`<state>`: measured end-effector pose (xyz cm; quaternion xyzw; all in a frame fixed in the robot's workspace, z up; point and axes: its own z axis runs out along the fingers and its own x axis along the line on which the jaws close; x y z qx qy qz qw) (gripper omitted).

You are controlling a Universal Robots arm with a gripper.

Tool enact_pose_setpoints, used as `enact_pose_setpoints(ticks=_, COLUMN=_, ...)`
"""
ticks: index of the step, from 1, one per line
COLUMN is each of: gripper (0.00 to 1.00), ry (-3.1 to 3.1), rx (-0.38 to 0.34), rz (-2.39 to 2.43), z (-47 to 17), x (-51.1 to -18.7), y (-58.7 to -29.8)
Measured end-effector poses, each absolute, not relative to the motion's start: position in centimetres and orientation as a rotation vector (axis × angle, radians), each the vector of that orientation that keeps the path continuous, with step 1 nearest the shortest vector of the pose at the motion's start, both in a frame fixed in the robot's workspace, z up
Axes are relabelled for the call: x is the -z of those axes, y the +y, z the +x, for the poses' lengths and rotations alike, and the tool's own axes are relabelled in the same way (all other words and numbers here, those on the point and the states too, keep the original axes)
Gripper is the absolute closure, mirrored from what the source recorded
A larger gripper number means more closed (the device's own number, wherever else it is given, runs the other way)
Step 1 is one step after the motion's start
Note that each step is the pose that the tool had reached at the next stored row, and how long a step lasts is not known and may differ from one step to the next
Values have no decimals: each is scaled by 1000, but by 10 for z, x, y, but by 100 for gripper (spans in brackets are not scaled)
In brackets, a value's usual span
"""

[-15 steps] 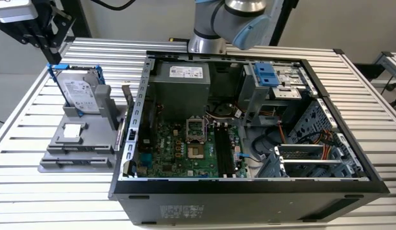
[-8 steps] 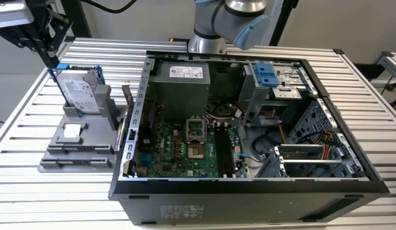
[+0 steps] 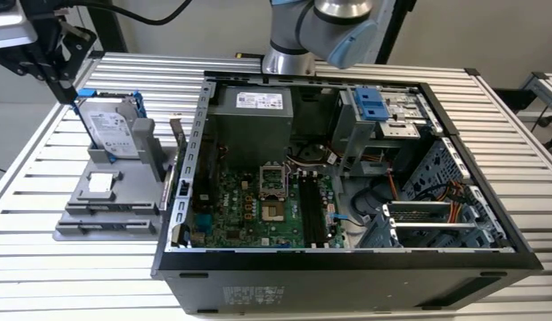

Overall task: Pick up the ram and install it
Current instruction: 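Reach for the ram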

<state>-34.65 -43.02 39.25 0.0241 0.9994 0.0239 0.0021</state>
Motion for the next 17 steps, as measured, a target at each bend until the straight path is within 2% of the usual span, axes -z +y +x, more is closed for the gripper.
enact_pose_setpoints(ticks=17, gripper=100, ry=3138, rx=-75, rz=15, z=-346, x=-392, y=-455)
